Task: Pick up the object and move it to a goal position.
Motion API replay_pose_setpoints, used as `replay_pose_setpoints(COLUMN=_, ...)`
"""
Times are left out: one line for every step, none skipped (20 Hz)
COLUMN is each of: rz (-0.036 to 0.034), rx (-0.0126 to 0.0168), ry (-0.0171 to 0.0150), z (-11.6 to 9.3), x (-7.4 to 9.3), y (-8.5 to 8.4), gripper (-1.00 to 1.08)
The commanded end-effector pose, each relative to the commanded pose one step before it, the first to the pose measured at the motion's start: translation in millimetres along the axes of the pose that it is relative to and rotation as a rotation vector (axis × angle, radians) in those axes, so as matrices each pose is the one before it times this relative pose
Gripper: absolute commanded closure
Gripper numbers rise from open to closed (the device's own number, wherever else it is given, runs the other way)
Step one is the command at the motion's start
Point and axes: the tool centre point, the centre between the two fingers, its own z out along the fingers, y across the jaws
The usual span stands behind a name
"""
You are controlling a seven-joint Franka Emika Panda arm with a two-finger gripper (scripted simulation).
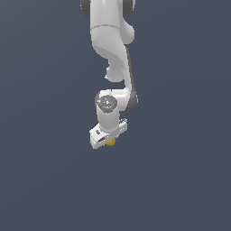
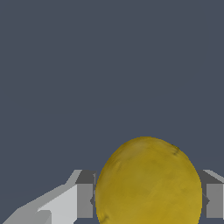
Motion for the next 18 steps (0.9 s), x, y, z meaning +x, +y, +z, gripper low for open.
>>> replay_pose_setpoints(rz=-0.00051, rx=-0.00021, ry=0.00063, z=0.54, x=0.51, y=-0.07, gripper=1.08)
replay_pose_setpoints(rz=0.00000, rx=0.00000, ry=0.00000, z=0.00, x=0.00, y=0.00, gripper=1.08)
replay_pose_setpoints(rz=0.00000, rx=0.00000, ry=0.00000, z=0.00, x=0.00, y=0.00, gripper=1.08)
replay_pose_setpoints(rz=0.00000, rx=0.00000, ry=0.00000, z=0.00, x=0.00, y=0.00, gripper=1.08)
replay_pose_setpoints(rz=0.00000, rx=0.00000, ry=0.00000, z=0.00, x=0.00, y=0.00, gripper=1.08)
replay_pose_setpoints(rz=0.00000, rx=0.00000, ry=0.00000, z=0.00, x=0.00, y=0.00, gripper=1.08)
replay_pose_setpoints(rz=0.00000, rx=0.00000, ry=0.00000, z=0.00, x=0.00, y=0.00, gripper=1.08)
replay_pose_setpoints(rz=0.00000, rx=0.00000, ry=0.00000, z=0.00, x=0.00, y=0.00, gripper=1.08)
replay_pose_setpoints(rz=0.00068, rx=-0.00048, ry=-0.00016, z=-0.50, x=-0.37, y=0.46, gripper=1.08)
replay_pose_setpoints(rz=0.00000, rx=0.00000, ry=0.00000, z=-0.18, x=-0.19, y=0.05, gripper=1.08)
replay_pose_setpoints(rz=0.00000, rx=0.00000, ry=0.00000, z=-0.55, x=-0.56, y=0.16, gripper=1.08)
replay_pose_setpoints(rz=0.00000, rx=0.00000, ry=0.00000, z=-0.92, x=-0.94, y=0.26, gripper=1.08)
replay_pose_setpoints(rz=0.00000, rx=0.00000, ry=0.00000, z=-1.29, x=-1.32, y=0.37, gripper=1.08)
replay_pose_setpoints(rz=0.00000, rx=0.00000, ry=0.00000, z=-1.66, x=-1.69, y=0.47, gripper=1.08)
replay_pose_setpoints(rz=0.00000, rx=0.00000, ry=0.00000, z=-2.03, x=-2.08, y=0.58, gripper=1.08)
replay_pose_setpoints(rz=0.00000, rx=0.00000, ry=0.00000, z=-2.41, x=-2.46, y=0.69, gripper=1.08)
replay_pose_setpoints(rz=0.00000, rx=0.00000, ry=0.00000, z=-2.79, x=-2.85, y=0.80, gripper=1.08)
replay_pose_setpoints(rz=0.00000, rx=0.00000, ry=0.00000, z=-3.17, x=-3.24, y=0.91, gripper=1.08)
